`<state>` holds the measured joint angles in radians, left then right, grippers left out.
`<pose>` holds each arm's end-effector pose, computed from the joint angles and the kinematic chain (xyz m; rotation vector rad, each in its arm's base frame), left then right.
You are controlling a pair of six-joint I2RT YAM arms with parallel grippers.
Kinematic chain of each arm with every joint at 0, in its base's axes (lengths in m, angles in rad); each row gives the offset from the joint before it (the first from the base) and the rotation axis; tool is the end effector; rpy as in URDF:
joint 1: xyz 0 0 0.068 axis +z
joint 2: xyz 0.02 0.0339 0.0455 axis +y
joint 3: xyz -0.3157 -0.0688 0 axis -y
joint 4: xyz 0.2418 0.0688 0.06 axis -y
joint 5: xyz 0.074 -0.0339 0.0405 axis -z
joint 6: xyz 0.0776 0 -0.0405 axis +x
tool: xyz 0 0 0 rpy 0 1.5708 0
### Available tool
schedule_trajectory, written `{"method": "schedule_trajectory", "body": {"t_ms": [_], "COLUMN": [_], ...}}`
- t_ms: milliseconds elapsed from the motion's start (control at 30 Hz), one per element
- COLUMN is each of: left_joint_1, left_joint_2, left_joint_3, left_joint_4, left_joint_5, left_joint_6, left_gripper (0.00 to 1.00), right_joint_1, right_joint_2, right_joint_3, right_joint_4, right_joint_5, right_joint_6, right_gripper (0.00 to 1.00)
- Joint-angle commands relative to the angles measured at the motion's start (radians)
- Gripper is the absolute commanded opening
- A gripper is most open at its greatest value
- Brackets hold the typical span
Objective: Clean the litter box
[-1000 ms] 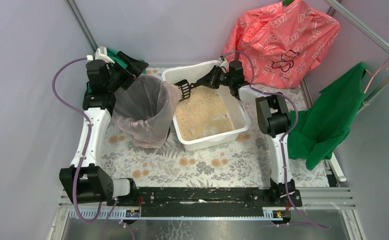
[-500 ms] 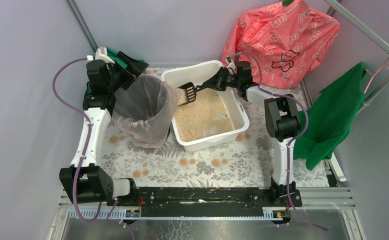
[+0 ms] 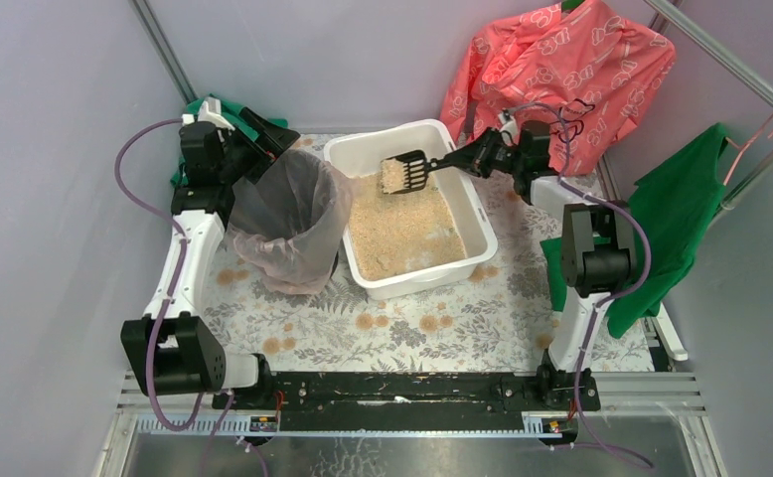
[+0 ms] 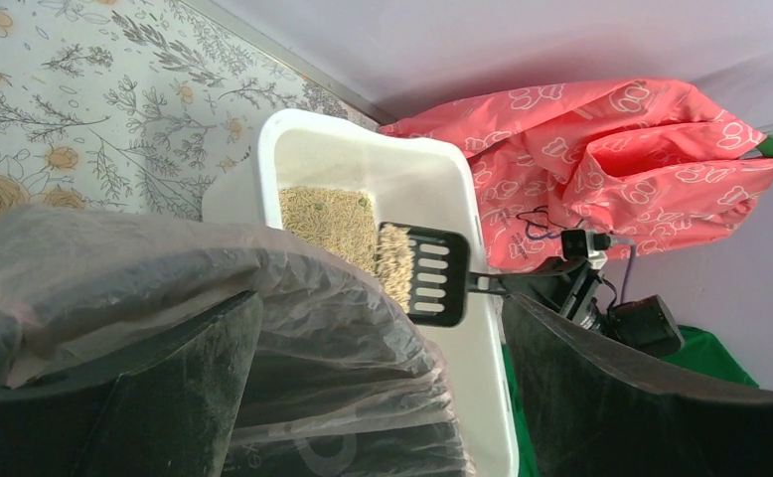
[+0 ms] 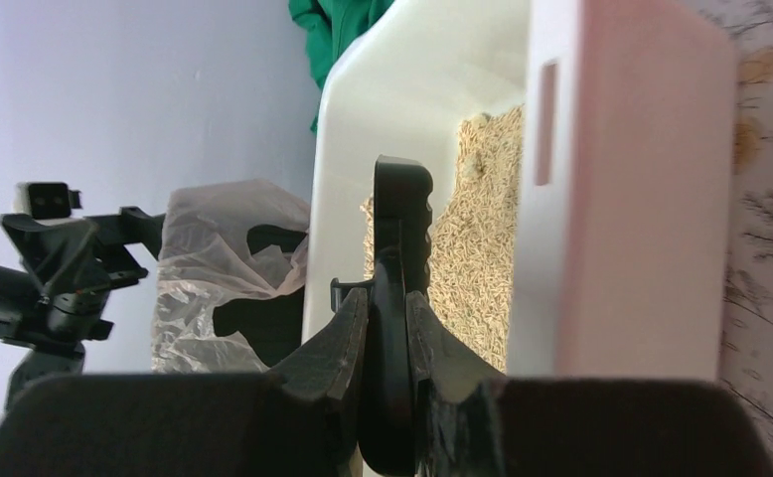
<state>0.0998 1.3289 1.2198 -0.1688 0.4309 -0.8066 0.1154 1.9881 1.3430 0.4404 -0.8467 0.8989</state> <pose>0.3318 0.0007 0.4137 -0.5474 1.8374 -0.8824 0.4900 0.1153 0.2792 0.0787 1.9511 1.4467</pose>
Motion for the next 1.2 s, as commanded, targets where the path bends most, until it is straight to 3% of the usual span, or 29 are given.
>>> {"method": "schedule_trajectory", "body": {"t_ms": [0,233,467,700,933,1167], "left_joint_1": [-0.002,-0.002,-0.002,-0.005,-0.014,-0.016], "left_joint_2": [0.032,0.078,0.120,0.172,0.180,0.159], "left_joint_3": [0.028,0.074,0.103,0.169,0.177,0.161], "left_joint_4": [0.079,0.090,0.105,0.139,0.141,0.141], "left_joint_5": [0.026,0.042,0.057,0.077,0.081,0.077], "left_joint_6": [0.018,0.008,-0.007,-0.040,-0.055,-0.052], "left_gripper": [0.99,0.99,0.99,0.99,0.99,0.99], "right_joint_1": [-0.042,-0.106,0.008,-0.102,-0.005,-0.088], "right_joint_2": [-0.092,-0.115,-0.111,-0.168,-0.117,-0.143], "right_joint_3": [-0.047,-0.168,-0.215,-0.279,-0.228,-0.251], "right_joint_4": [0.120,0.350,0.360,0.380,0.399,0.410], "right_joint_5": [-0.043,-0.026,-0.015,-0.013,-0.038,-0.025], "right_joint_6": [0.067,0.244,0.229,0.232,0.256,0.258], "right_gripper": [0.00,0.00,0.00,0.00,0.00,0.00]}}
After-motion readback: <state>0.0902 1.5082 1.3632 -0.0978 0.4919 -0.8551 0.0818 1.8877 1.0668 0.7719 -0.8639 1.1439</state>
